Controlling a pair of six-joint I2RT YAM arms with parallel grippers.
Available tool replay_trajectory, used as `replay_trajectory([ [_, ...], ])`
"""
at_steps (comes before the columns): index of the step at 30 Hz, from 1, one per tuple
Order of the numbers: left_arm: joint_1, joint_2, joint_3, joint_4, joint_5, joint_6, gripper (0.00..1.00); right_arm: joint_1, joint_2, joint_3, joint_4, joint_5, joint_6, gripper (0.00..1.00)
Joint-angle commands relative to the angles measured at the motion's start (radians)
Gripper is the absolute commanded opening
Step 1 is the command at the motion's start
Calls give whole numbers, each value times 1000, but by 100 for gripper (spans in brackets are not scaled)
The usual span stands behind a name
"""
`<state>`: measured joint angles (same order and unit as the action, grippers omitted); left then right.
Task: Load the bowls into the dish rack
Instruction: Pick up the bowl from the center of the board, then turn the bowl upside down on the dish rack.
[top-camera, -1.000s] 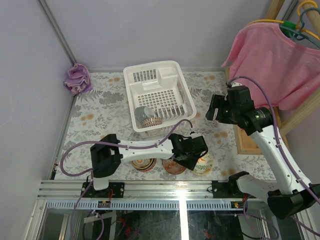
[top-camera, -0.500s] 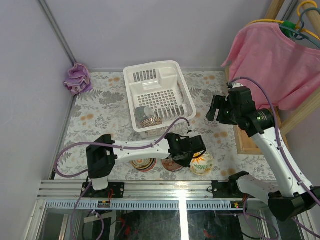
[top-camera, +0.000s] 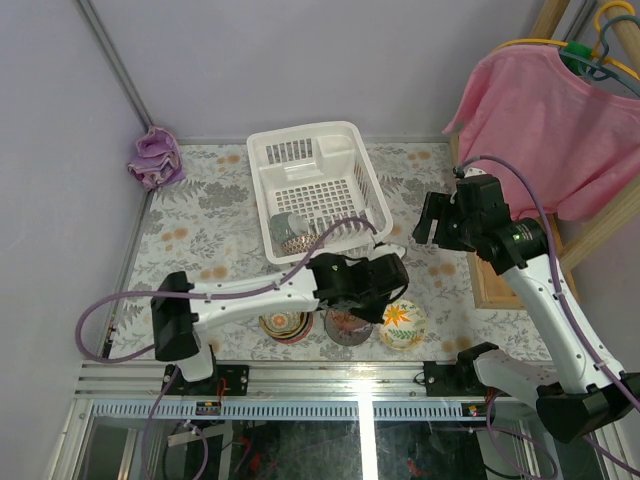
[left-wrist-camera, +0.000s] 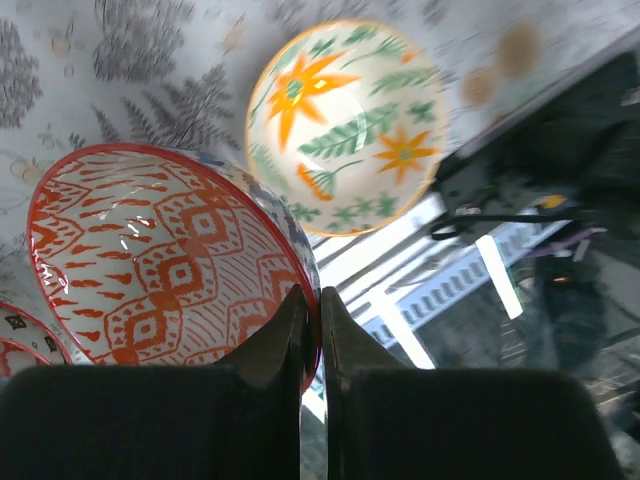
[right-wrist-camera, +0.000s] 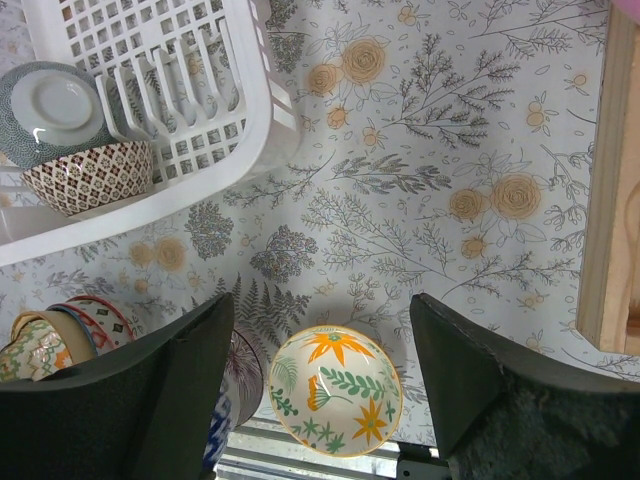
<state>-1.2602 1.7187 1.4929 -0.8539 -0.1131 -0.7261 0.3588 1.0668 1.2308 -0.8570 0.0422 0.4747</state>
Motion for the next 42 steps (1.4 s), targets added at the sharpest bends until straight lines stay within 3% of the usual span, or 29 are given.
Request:
replay_trajectory([
  [1, 43, -105, 131, 24, -24, 34, 0, -7, 12, 50, -21, -3, -5, 78],
  [4, 171, -153, 177, 94, 80, 69, 0, -7, 40, 60, -18, 8, -10, 78],
  [6, 289, -166, 209, 152, 222, 86, 0, -7, 71, 62, -3, 3, -10, 78],
  [11, 542, -66, 370, 265, 512, 92, 0, -14, 189, 127, 38, -9, -26, 78],
  [20, 770, 79, 352, 575, 777, -156, 0, -19, 351, 214, 33, -73, -55, 80],
  [27, 856, 98, 316, 623, 832, -234, 0, -20, 432, 305, -57, -146, -36, 82],
  [34, 881, 30, 92, 707, 793, -321, 0, -21, 506, 347, -124, -207, -42, 83],
  [38, 866, -30, -98, 863, 742, -401, 0, -21, 514, 332, -130, -239, -27, 82],
  [42, 855, -41, -180, 941, 684, -429, 0, -21, 513, 307, -130, -260, -18, 82],
])
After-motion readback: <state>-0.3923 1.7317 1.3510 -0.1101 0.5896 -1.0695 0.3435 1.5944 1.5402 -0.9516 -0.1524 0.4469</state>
